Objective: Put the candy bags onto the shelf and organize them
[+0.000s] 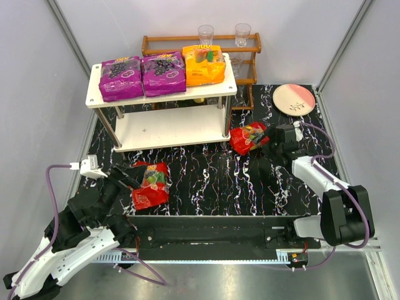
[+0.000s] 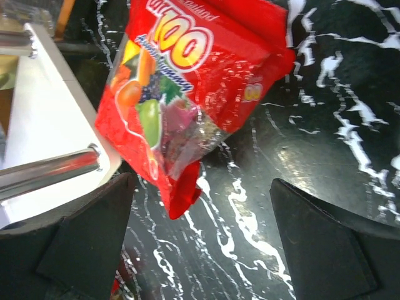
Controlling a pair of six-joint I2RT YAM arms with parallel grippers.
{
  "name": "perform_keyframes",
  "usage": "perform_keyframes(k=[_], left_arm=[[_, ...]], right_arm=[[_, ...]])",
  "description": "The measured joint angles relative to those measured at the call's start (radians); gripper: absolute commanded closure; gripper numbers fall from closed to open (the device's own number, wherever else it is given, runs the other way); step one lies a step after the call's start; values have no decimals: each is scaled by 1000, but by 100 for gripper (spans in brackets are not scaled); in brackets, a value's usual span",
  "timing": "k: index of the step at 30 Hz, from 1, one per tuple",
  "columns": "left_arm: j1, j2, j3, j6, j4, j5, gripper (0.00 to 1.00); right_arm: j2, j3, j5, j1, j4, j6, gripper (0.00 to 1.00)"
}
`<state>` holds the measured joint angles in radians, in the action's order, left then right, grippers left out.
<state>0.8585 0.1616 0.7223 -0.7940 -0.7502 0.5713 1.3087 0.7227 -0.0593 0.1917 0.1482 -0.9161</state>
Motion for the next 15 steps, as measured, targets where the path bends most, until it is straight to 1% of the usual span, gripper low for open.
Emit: perform_keyframes(k=[2,4,5,6,7,8,11,15], left_arm=[[0,3,0,0,4,0,1],[0,8,0,0,4,-2,1],[0,9,0,0,5,-3,1],[0,10,0,0,5,-3,1],[0,10,0,0,5,-3,1],[0,10,0,0,4,-3,1],[0,10,0,0,2,-3,1],[0,8,0,0,-4,-2,1]], right_arm=[[16,-13,25,2,-57,-25,0],[57,-19,54,2,-126,-49,5],[80,-19,62,2,-153,-55,21],[110,-19,76,3,-182,-63,39],[141,-19,85,3,-206,-67,65],[168,-18,100,3,-225,-70,99],[232,-8,143,3,-272,-84,100],[212,8,148,3,-253,-36,100]])
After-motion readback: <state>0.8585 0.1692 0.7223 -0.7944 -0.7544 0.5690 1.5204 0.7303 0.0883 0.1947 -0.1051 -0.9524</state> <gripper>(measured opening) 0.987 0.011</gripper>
